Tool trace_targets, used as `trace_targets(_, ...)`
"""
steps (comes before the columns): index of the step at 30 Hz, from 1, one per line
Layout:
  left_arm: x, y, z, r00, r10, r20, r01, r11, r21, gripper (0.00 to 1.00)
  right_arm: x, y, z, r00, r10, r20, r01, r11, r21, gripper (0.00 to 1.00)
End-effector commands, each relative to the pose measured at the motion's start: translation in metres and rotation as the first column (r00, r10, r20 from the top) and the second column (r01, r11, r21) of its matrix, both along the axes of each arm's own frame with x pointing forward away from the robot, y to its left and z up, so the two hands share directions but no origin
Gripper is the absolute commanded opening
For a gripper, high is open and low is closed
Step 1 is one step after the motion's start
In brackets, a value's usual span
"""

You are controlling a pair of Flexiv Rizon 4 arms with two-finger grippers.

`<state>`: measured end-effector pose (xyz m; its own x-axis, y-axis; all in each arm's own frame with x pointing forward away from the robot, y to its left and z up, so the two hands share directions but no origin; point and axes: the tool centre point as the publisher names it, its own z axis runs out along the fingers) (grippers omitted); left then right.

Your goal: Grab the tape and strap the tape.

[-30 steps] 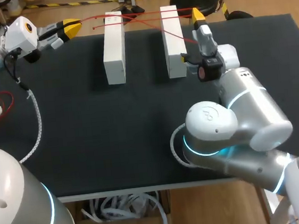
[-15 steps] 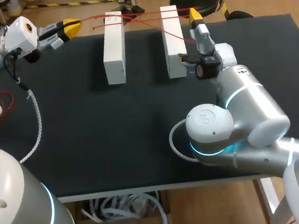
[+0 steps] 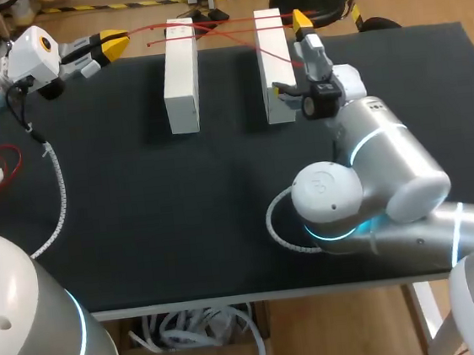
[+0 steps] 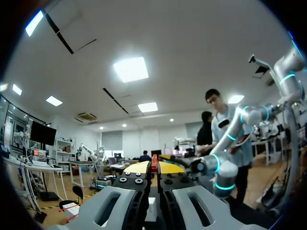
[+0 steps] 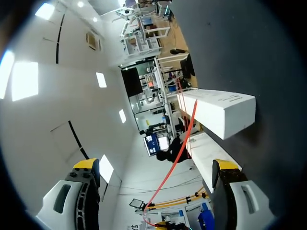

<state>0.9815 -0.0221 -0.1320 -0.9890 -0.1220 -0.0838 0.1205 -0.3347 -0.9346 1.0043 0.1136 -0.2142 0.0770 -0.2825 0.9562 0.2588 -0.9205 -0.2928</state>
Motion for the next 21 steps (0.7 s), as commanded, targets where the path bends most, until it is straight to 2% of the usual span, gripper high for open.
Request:
trace_targets(1, 0.000, 0.000, -0.001, 1.000, 0.000, 0.001, 0.000, 1.000, -0.001, 0.00, 0.001, 0.005, -0.003, 1.000, -0.016, 0.005, 0.016, 1.000, 0.013, 1.00)
trace_targets(5, 0.000, 0.000, -0.001, 1.000, 0.000, 0.001, 0.000, 1.000, -0.001, 0.00, 0.002, 0.001, 0.001, 0.998, -0.049, 0.039, 0.049, 0.999, 0.016, 1.00)
trace_targets(21, 0.000, 0.000, -0.001, 1.000, 0.000, 0.001, 0.000, 1.000, -0.001, 0.00, 0.014, -0.014, 0.016, 0.994, -0.090, 0.059, 0.088, 0.996, 0.026, 1.00)
